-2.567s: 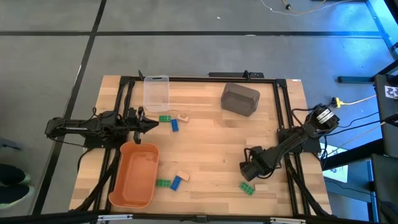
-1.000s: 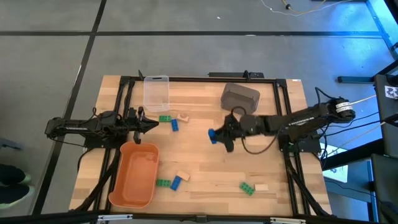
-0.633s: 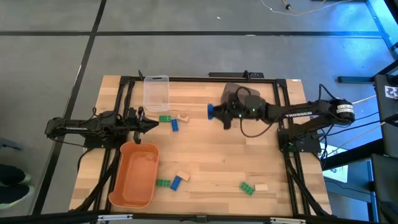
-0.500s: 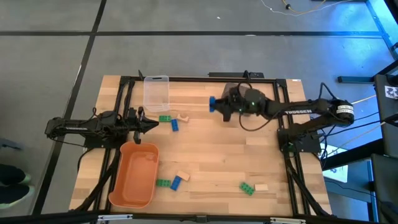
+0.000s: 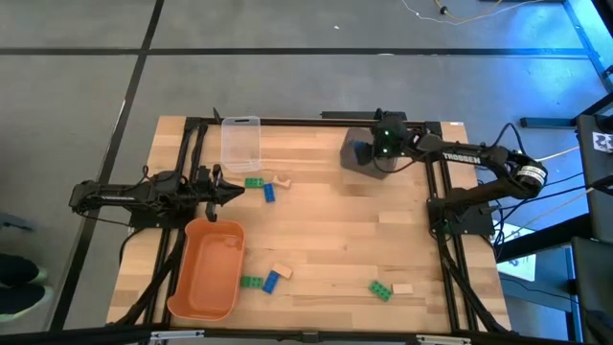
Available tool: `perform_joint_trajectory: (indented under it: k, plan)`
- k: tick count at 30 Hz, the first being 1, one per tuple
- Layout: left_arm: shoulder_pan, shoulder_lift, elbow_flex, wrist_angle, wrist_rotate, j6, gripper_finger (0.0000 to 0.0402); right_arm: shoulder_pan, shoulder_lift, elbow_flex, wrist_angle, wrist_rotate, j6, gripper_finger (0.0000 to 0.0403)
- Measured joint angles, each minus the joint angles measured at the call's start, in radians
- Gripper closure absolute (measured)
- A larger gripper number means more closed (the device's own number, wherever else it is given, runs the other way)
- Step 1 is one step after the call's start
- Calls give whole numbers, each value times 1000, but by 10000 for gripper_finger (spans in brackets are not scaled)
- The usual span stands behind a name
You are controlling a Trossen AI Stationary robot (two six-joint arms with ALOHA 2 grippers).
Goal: Sort & place blocks by color
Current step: Put the right blue game piece into the black bin
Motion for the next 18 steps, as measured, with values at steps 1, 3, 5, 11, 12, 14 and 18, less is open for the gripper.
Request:
perform_joint_trajectory:
  k: [1, 3, 5, 11, 12, 14, 18]
  plan:
    - [0, 0, 0, 0, 0, 0, 376, -7, 0, 0, -46, 24, -17, 263]
    - [0, 0, 0, 0, 0, 0, 376, -19, 0, 0, -105, 68, -52, 263]
    - [0, 0, 0, 0, 0, 0, 376, -29, 0, 0, -117, 97, -73, 263]
    - [0, 0, 0, 0, 0, 0, 376, -48, 7, 0, -101, 180, -87, 263]
    - [0, 0, 0, 0, 0, 0, 376, -54, 12, 0, -103, 185, -87, 263]
    - [0, 0, 0, 0, 0, 0, 376, -62, 25, 0, -101, 182, -86, 248]
    - [0, 0, 0, 0, 0, 0, 376, -64, 50, 0, -102, 172, -83, 179]
